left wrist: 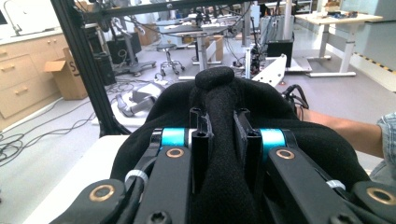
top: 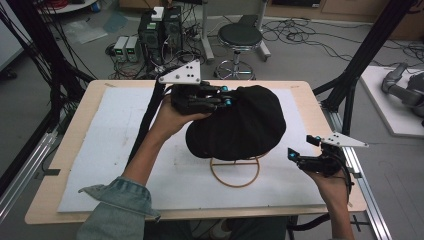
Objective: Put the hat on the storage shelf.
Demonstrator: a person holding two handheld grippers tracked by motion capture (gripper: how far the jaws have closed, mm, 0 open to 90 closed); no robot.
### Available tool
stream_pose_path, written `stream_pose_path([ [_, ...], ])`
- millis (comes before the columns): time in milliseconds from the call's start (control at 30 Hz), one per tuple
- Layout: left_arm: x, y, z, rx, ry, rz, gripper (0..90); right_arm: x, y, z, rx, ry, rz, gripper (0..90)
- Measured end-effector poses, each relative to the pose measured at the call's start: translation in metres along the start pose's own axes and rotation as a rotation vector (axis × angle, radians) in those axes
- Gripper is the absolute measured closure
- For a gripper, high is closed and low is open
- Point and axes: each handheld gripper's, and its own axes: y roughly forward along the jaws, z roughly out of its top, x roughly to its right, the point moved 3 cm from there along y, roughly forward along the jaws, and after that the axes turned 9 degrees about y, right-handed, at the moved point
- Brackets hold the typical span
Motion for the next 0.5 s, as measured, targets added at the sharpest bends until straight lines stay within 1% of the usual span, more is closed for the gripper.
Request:
stream_pose_path([
  [100, 0.000, 0.002, -0.002, -0.011, 0.001, -0.008, 78.8, 0.000, 0.000, 0.000, 0.000, -0.001, 0.000, 10.0],
  [233, 0.002, 0.005, -0.005, -0.020, -0.010, -0.014, 77.7, 0.001, -0.001, 0.000, 0.002, -0.003, 0.000, 10.0],
  [267, 0.001, 0.006, -0.006, -0.029, -0.008, -0.014, 77.7, 0.002, -0.001, 0.000, 0.004, -0.007, 0.000, 10.0],
  [300, 0.001, 0.007, -0.007, -0.038, -0.005, -0.016, 76.7, 0.002, -0.003, 0.001, 0.007, 0.004, -0.002, 10.0],
  [367, 0.002, 0.009, -0.008, -0.042, -0.009, -0.022, 76.2, 0.002, -0.003, 0.001, 0.008, 0.006, -0.003, 10.0],
  [400, 0.002, 0.010, -0.008, -0.049, -0.004, -0.025, 76.2, 0.002, -0.003, 0.001, 0.009, 0.004, -0.003, 10.0],
  [433, 0.003, 0.012, -0.009, -0.051, -0.013, -0.026, 75.2, 0.002, -0.003, 0.001, 0.009, 0.004, -0.003, 9.9],
  [467, 0.003, 0.012, -0.009, -0.051, -0.013, -0.026, 74.8, 0.002, -0.003, 0.001, 0.009, 0.004, -0.004, 10.0],
  [500, 0.004, 0.013, -0.010, -0.063, -0.007, -0.028, 73.9, 0.002, -0.003, 0.001, 0.008, 0.005, -0.003, 9.9],
])
